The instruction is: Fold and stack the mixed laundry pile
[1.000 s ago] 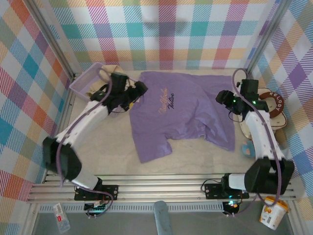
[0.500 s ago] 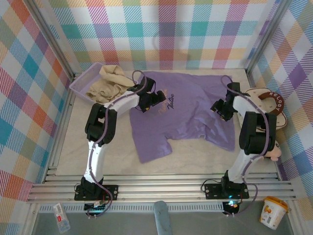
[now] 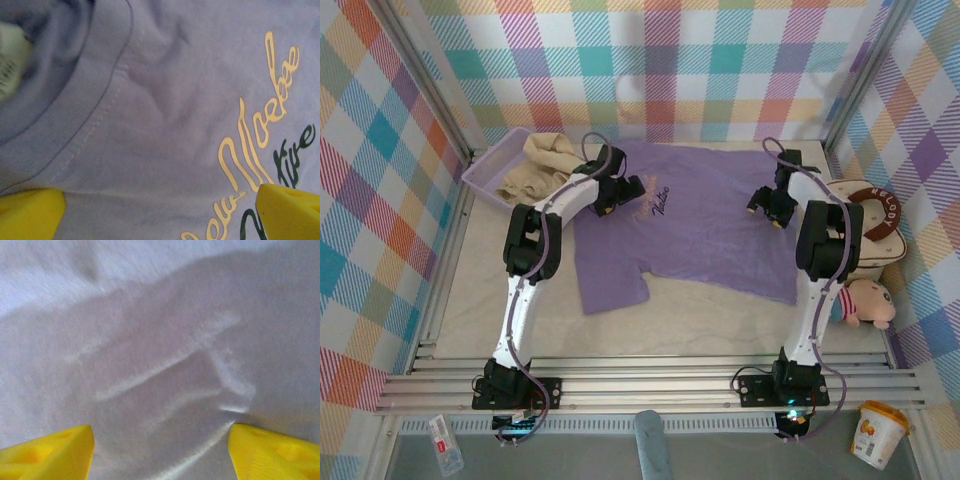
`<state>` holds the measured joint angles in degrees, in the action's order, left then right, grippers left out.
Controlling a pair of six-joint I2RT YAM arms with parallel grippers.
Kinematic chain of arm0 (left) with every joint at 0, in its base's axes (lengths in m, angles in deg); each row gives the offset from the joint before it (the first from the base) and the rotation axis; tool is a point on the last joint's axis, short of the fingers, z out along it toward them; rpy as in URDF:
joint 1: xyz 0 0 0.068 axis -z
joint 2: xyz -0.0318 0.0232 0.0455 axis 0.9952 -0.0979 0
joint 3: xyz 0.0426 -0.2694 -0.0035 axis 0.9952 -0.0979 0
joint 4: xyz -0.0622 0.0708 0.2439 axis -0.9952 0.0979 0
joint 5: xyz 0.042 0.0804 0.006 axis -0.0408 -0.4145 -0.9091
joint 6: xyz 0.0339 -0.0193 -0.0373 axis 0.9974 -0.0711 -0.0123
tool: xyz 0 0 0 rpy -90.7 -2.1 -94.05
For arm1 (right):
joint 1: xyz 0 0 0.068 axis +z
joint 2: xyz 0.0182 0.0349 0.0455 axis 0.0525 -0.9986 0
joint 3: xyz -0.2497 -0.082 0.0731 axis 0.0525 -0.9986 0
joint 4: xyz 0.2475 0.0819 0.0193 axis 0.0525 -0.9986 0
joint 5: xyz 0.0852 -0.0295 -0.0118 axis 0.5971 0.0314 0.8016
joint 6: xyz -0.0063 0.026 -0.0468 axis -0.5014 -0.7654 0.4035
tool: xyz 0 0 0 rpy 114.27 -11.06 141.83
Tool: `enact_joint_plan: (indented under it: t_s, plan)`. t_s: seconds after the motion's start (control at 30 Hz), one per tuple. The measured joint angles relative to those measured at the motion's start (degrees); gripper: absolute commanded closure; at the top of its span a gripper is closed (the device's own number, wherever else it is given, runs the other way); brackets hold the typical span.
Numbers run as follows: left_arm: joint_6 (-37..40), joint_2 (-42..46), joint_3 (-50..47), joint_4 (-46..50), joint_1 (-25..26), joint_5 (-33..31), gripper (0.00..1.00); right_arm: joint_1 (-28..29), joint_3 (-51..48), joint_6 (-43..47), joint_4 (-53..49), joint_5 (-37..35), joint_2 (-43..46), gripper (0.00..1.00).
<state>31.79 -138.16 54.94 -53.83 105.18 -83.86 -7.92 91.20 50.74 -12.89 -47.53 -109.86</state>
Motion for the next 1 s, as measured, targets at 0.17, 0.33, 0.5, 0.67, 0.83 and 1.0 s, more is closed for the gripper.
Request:
enact_joint_plan:
  t_s: [0.17,0.33,0.5,0.67,0.83,1.0]
  plan:
    - [0.9,-1.7,5.0,5.5,-0.7,2.1,0.0,0.0,3.0,2.3,-0.2,1.5,0.2,0.24]
    - [1.8,0.0,5.6,11.3,0.3,3.8,0.0,0.0,-1.8,2.1,-3.7,0.9,8.8,0.27]
    - [2.6,8.9,-0.7,12.7,3.0,5.5,0.0,0.0,-13.9,0.3,-7.0,0.1,23.6,0.31]
    - [2.6,18.5,-9.9,11.0,5.0,5.8,0.0,0.0,-28.2,-2.6,-8.6,-1.3,32.3,0.33]
    - [2.5,20.6,-16.7,8.7,5.6,6.1,0.0,0.0,-37.9,-6.4,-9.0,-2.5,36.2,0.41]
    - [2.3,20.7,-23.3,7.5,5.5,7.9,0.0,-1.1,-43.2,-11.1,-7.8,-3.1,37.9,0.48]
